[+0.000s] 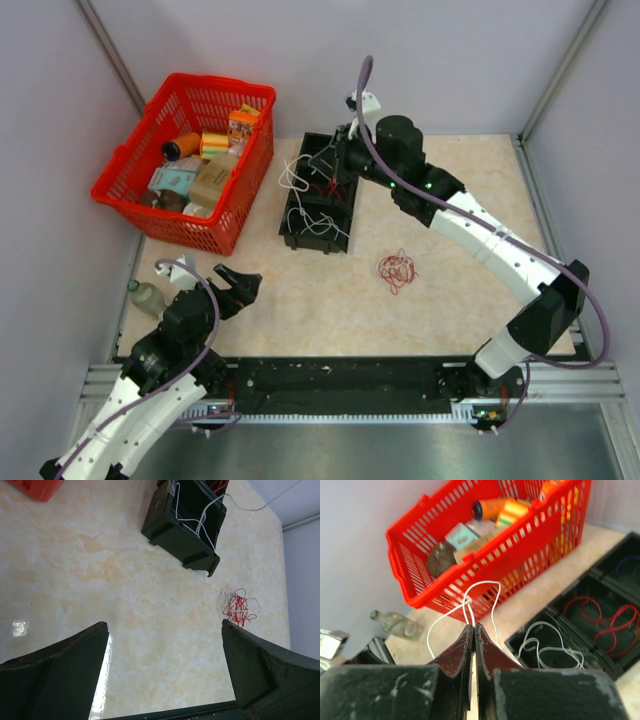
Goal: Untangle the cables
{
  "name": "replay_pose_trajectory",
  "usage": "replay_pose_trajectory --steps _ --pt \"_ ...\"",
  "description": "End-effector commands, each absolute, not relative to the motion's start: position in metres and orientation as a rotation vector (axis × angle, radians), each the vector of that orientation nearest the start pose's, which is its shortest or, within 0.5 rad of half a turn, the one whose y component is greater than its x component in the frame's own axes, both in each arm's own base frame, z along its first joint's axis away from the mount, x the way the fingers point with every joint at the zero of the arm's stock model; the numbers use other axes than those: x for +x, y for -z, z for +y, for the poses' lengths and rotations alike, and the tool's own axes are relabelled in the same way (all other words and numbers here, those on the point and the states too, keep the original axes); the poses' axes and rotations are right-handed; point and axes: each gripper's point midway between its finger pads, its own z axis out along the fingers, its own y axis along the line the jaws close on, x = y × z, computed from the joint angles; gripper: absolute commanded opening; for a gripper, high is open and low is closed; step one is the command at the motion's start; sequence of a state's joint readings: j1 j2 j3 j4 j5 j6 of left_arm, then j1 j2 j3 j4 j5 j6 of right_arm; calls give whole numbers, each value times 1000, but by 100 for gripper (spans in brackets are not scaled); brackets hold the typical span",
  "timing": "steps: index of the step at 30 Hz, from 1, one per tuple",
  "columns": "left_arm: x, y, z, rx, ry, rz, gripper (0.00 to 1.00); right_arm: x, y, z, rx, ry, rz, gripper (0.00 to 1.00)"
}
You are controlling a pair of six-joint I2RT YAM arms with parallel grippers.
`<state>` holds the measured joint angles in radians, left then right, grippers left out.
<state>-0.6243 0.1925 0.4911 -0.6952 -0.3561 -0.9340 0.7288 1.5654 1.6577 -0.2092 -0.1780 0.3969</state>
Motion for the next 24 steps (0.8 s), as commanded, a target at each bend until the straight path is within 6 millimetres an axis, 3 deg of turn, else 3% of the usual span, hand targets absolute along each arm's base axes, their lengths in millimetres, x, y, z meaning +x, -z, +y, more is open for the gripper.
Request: replay_pose_trajectory --steps 1,8,15,21,24 --pt "181 -187 -92 -528 694 1886 98 360 -371 359 -390 -939 1736 0" --pt "181 -188 -92 -527 693 1886 98 372 -325 355 -376 -911 1827 0" --pt "180 -184 -96 -508 704 1899 98 382 -229 341 -433 -670 2021 0" --pt "182 -182 -100 -501 716 1905 98 385 -177 338 -504 -424 2130 0" --pt "182 -182 -101 -495 717 1909 98 388 -152 346 -525 -395 2194 0"
